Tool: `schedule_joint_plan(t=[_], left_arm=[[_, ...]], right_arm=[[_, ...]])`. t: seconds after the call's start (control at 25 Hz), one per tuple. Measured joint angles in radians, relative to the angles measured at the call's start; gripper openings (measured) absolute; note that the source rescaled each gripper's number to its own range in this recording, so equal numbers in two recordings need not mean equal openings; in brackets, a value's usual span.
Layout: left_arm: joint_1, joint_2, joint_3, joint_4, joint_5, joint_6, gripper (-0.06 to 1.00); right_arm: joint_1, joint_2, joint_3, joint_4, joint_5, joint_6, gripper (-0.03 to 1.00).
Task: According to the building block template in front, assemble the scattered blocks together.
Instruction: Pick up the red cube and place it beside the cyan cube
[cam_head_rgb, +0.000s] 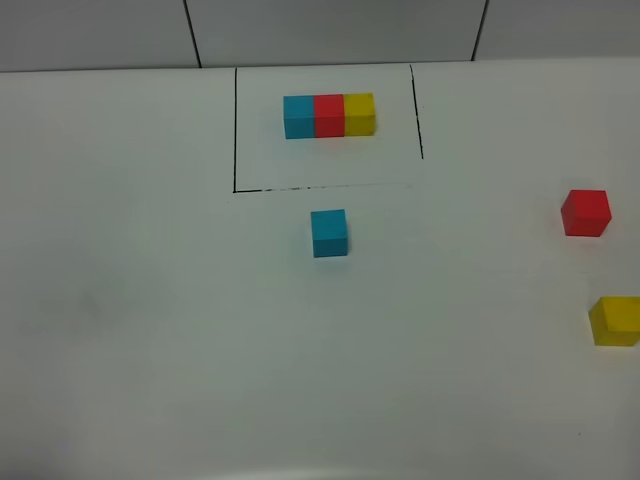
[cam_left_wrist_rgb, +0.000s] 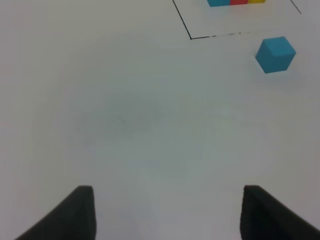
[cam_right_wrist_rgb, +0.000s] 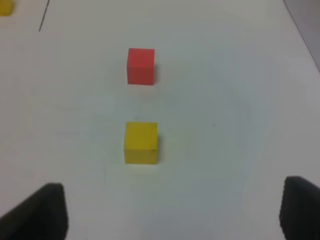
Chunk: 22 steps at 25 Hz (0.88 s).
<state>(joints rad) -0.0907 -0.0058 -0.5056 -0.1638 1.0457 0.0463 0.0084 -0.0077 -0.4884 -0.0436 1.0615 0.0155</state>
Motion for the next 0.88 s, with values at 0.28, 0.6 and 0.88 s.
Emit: schedule_joint_plan(t=[0.28, 0.6, 0.88], left_arm=[[0.000, 0.000, 0.000, 0.000, 0.000, 0.000, 0.37], [0.000, 0.000, 0.000, 0.000, 0.000, 0.000, 0.37], [0.000, 0.000, 0.000, 0.000, 0.000, 0.000, 0.37]], right_arm=[[0.000, 0.084, -0.027, 0.062, 0.015, -0.022, 0.74], [0.000, 0.617, -0.127, 0.111, -0.161, -0.064, 0.74], [0.000, 1.186, -0.342, 0.138, -0.290, -0.109, 0.74]])
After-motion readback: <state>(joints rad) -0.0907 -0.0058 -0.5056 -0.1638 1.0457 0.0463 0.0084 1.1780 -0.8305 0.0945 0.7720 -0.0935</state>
